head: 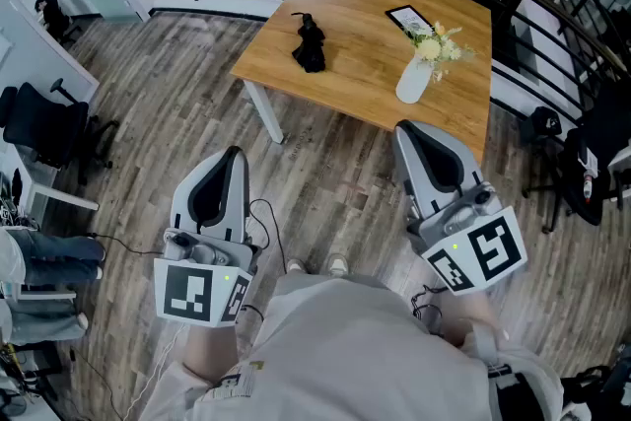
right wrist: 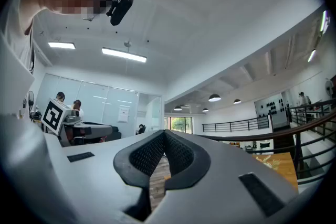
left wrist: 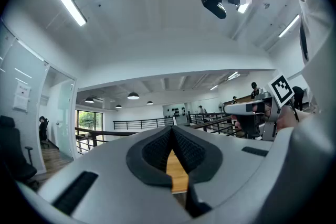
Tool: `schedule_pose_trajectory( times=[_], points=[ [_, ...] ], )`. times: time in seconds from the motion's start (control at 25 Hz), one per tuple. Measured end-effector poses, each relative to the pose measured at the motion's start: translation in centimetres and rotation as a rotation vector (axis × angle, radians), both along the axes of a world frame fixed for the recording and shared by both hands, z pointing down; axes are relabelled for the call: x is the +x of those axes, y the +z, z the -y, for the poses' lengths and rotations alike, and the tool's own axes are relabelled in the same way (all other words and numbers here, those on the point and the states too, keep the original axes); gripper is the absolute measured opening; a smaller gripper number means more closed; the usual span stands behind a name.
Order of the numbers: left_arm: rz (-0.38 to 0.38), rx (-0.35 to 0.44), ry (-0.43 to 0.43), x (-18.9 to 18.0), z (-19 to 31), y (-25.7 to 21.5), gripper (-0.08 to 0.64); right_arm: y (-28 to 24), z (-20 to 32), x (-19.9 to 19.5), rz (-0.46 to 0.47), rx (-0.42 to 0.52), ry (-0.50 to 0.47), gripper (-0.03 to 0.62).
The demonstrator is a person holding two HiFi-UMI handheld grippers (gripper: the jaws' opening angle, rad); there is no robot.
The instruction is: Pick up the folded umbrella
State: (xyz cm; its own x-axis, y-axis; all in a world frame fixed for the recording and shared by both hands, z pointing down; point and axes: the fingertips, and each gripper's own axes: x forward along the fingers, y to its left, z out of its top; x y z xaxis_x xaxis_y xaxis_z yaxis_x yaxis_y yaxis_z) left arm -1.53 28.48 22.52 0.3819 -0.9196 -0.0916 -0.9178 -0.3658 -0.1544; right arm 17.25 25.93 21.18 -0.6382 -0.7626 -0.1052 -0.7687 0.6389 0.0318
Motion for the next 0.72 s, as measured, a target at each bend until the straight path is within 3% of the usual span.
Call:
schedule_pose_trajectory(
  times=[0.56,0.68,0.72],
  points=[
    [-0.001,-0.010,0.022,1.6,0.4,0.0,0.017,0.2,0.1,0.5,-0.002,-0.001,-0.043,0.028],
    [-0.002,-0.013,0.027,2.1,0.7,0.1,0.015,-1.0,-0.5,0.9,0.104,0.029,-0.085,0.036],
    [-0.003,-0.014,0.029,2.2,0.8,0.1,0.015,-1.5,-0.6,1.1,0.138,0.036,-0.097,0.086]
  ],
)
